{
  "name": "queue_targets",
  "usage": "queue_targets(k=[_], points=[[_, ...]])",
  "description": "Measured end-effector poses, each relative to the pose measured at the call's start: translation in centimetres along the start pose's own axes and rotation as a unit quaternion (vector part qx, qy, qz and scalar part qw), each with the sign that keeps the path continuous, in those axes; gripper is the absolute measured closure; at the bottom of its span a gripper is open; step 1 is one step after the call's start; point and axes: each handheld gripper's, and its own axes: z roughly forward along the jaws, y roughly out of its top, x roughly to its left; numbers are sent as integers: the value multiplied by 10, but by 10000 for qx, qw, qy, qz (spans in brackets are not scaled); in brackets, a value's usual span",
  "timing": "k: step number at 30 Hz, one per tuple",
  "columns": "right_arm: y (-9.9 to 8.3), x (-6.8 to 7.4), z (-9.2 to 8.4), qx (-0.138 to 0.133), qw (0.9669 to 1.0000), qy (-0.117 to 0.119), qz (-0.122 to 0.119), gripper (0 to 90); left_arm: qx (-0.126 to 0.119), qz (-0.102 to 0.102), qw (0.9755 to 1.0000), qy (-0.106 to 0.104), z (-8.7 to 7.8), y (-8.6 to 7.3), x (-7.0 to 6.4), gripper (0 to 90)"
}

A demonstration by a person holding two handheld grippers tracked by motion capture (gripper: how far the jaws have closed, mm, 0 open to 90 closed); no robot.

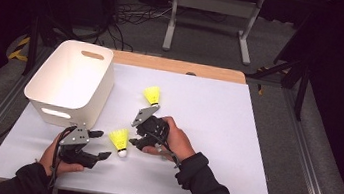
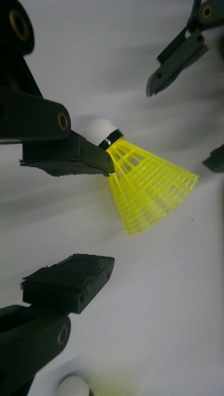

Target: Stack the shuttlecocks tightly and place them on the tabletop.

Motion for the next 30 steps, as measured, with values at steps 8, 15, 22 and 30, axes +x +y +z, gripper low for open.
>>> queue_targets(k=[8, 15, 22, 30], points=[[-3, 11, 13, 181, 9997, 75, -177, 571, -52, 32, 10000, 42, 12, 17, 0, 222], [-20, 15, 3, -56, 10000, 59, -49, 537, 0, -223, 9997, -51, 23, 27, 7, 232], [-40, 16, -17, -270, 9996, -41, 100, 523, 113, -460, 9987, -198, 31, 33, 11, 454], [-80, 13, -67, -627, 9962, -424, 421, 505, -104, -308, 9993, -174, 28, 48, 10, 805]])
